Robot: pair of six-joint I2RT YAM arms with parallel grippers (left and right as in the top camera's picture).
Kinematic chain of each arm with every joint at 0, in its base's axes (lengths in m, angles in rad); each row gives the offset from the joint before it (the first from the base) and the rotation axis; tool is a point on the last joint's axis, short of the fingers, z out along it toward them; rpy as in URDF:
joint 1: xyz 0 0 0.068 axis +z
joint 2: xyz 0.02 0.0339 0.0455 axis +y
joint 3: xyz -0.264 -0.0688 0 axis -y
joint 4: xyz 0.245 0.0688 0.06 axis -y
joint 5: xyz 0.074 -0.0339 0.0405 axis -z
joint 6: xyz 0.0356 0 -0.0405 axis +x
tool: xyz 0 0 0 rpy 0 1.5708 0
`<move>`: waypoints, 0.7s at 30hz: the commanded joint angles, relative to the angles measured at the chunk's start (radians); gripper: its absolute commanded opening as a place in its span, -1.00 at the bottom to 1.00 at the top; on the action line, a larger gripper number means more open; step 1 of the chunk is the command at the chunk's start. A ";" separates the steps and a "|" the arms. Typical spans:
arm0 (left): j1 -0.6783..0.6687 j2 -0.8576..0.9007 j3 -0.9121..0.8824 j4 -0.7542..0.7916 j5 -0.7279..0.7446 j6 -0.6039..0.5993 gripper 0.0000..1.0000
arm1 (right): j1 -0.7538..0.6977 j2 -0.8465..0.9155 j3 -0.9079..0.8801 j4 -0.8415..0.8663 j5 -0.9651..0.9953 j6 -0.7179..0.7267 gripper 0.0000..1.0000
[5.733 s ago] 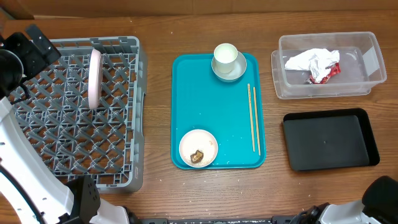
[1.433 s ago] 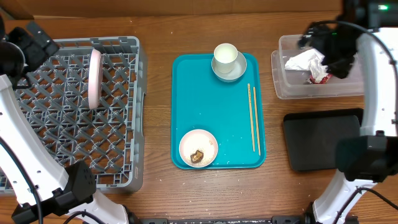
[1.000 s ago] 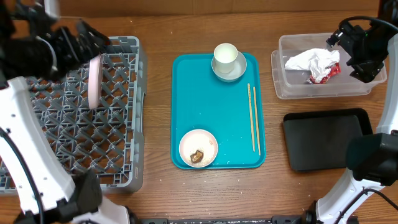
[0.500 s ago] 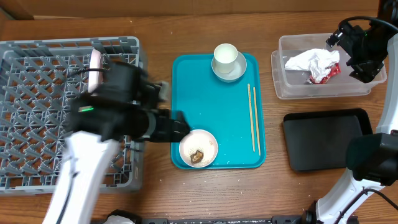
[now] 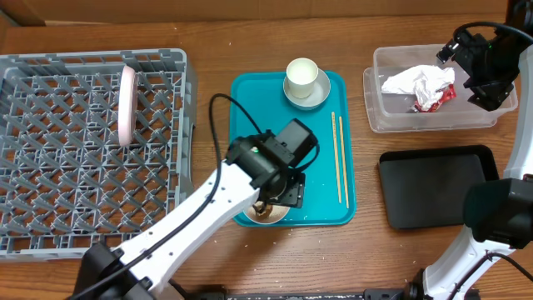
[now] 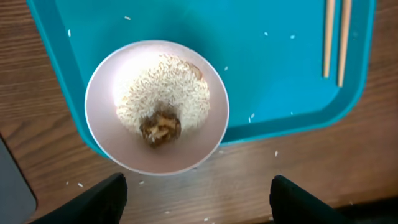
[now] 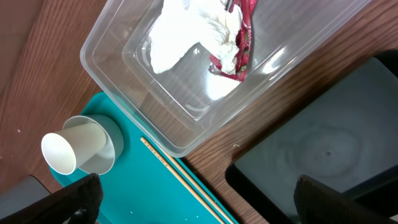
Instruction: Sort waste into correct bins and load items into the dishwasher
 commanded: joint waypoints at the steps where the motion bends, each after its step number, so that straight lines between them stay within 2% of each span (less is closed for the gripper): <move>1: 0.029 -0.003 0.054 -0.026 -0.083 -0.035 0.46 | 0.001 -0.034 0.018 0.002 -0.004 0.005 1.00; 6: 0.128 -0.005 0.301 -0.259 -0.265 -0.035 0.46 | 0.001 -0.034 0.018 0.002 -0.004 0.005 1.00; 11: 0.282 -0.006 0.613 -0.522 -0.423 -0.035 0.47 | 0.001 -0.034 0.018 0.002 -0.004 0.005 1.00; 13: 0.382 -0.021 0.698 -0.536 -0.413 0.018 0.52 | 0.001 -0.034 0.018 0.002 -0.004 0.005 0.99; 18: 0.650 -0.078 0.750 -0.536 -0.412 0.018 0.60 | 0.001 -0.034 0.018 0.005 -0.006 0.007 1.00; 19: 0.712 -0.087 0.750 -0.536 -0.412 0.018 0.65 | 0.001 -0.034 0.018 0.021 -0.013 0.028 1.00; 21: 0.853 -0.101 0.749 -0.536 -0.387 0.018 1.00 | 0.001 -0.034 0.018 0.073 -0.055 0.079 1.00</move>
